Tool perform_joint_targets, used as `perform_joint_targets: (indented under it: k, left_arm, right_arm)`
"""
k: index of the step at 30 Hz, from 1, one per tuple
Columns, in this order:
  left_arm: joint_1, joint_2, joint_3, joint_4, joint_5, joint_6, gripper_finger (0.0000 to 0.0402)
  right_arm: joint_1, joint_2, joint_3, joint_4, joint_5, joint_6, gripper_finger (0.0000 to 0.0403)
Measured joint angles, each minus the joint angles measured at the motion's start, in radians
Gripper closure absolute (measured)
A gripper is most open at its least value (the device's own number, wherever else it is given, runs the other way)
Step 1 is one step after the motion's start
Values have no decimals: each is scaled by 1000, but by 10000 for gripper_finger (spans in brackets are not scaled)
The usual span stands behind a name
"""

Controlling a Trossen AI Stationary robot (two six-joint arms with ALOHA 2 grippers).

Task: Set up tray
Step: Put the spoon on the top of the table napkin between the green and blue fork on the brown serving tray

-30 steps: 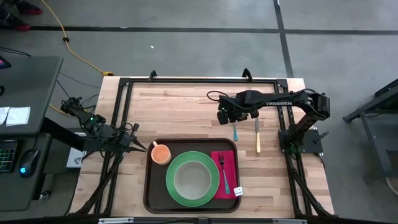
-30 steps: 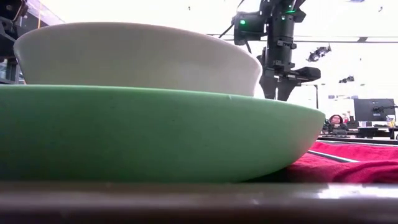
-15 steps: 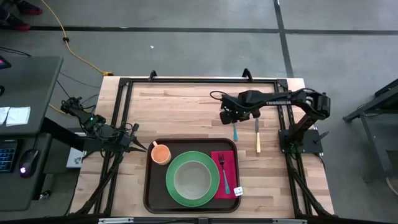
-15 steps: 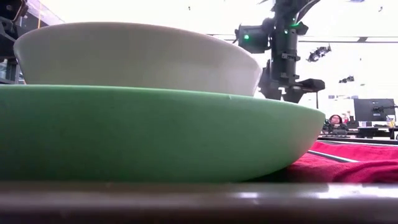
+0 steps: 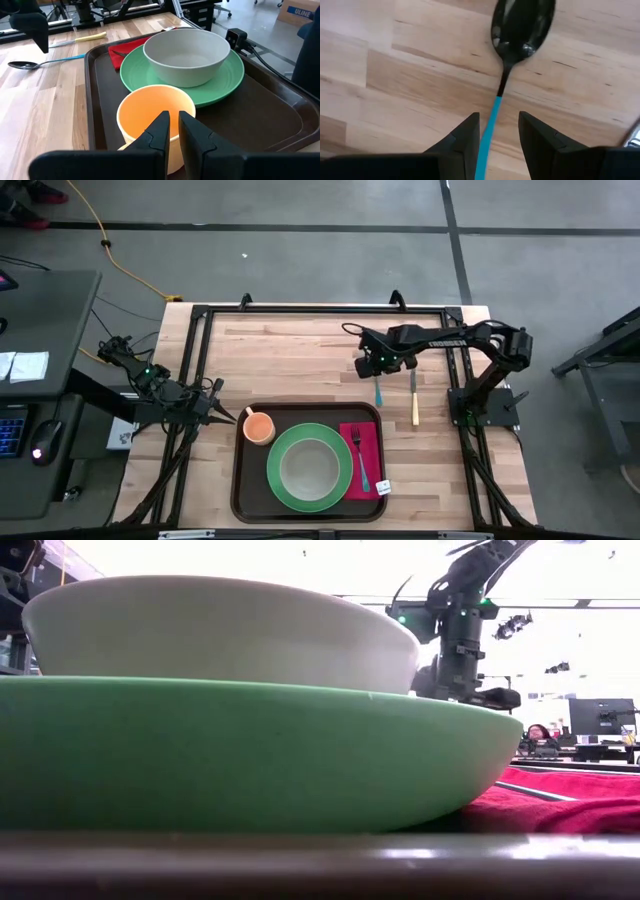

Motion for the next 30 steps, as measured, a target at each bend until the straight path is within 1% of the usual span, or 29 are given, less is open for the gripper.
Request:
perform_joint_targets:
  k: [7, 13, 22, 30]
  left_arm:
    - [0, 0, 0, 0, -6, 0, 330]
    - [0, 0, 0, -1, -6, 1, 330]
    - [0, 0, 0, -6, -7, 3, 330]
    - [0, 0, 0, -8, -10, 3, 330]
  right_arm:
    - [-22, 30, 4, 22, -55, -66, 288]
    - [-25, 84, 4, 26, -82, -74, 288]
    - [-24, 149, 9, 55, -51, -102, 289]
    - [-21, 158, 8, 60, 17, -103, 289]
